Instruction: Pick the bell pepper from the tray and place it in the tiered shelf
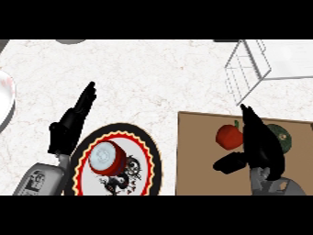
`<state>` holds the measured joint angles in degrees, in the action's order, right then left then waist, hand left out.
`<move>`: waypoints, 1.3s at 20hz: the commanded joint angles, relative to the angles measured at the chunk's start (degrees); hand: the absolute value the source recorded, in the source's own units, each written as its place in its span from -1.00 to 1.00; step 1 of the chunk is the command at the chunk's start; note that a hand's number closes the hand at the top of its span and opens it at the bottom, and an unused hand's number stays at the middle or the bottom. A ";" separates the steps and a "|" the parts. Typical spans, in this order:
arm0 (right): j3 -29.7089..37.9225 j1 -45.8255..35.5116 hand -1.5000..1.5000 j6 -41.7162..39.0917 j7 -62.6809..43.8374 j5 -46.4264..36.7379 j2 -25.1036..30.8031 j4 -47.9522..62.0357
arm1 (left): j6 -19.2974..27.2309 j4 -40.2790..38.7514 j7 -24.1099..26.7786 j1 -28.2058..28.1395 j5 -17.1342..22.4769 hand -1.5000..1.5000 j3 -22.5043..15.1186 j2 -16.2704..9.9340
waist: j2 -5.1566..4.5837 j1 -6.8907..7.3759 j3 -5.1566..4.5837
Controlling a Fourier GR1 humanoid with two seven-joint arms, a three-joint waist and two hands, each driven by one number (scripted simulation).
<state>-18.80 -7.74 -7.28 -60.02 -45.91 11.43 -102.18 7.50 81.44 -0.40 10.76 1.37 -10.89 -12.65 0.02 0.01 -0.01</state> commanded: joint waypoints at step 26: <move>-3.67 4.21 1.00 -8.28 23.55 -0.95 1.75 -3.85 | -2.62 -0.50 -0.34 0.34 -5.43 0.00 3.75 5.57 | 0.00 -0.11 0.01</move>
<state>-24.75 -4.31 -15.17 -41.78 -48.89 11.46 -104.41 5.25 80.99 -1.48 11.40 -3.95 -7.58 -7.97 0.05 -0.05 -0.01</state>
